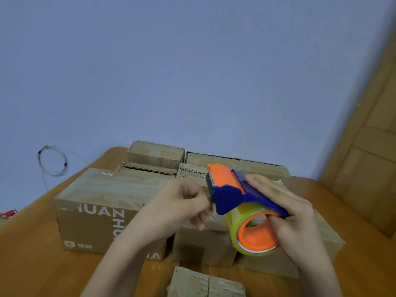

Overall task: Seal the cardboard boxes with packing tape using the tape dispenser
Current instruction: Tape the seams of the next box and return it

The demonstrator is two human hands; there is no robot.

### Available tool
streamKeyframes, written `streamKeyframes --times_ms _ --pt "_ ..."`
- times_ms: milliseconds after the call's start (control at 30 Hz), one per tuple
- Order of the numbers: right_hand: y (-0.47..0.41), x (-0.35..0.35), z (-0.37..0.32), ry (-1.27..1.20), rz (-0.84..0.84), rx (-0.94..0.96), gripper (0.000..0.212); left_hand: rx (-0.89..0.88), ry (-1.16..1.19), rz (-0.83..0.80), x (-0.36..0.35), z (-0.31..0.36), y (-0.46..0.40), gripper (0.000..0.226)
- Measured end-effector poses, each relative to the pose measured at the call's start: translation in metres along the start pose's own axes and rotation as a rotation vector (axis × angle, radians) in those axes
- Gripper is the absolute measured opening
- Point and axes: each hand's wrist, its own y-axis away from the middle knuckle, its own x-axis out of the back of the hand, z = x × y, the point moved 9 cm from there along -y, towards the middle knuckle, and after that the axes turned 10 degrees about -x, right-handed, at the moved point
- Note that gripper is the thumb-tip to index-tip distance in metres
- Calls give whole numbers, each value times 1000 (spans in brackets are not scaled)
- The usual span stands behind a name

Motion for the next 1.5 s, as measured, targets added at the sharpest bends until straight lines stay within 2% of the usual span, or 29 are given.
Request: streamKeyframes --times_ms 133,300,433,533,700,933,1067,1200,1400,1500 --pt "1 1 0 7 2 3 95 -5 120 28 2 1 4 36" --pt "15 9 -4 17 4 3 95 38 264 -76 -14 4 21 13" --pt "36 14 -6 92 -62 20 98 149 198 -126 -24 -2 38 28" --pt "45 18 -15 179 -112 44 100 203 146 -152 -30 -4 51 28" --pt "51 19 -31 303 -169 54 96 297 196 -51 -34 -11 65 31" --pt "51 38 -53 373 -161 99 87 302 298 -211 -43 6 75 10" --pt "48 37 -69 512 -217 191 79 341 238 -255 -37 17 72 9" --pt "50 35 -71 589 -285 261 67 334 96 -221 -27 14 66 11" --pt "66 33 -53 730 -339 291 91 370 -71 -214 -2 3 69 26" --pt "77 56 -31 747 -335 258 91 379 -150 -181 31 -16 81 28"
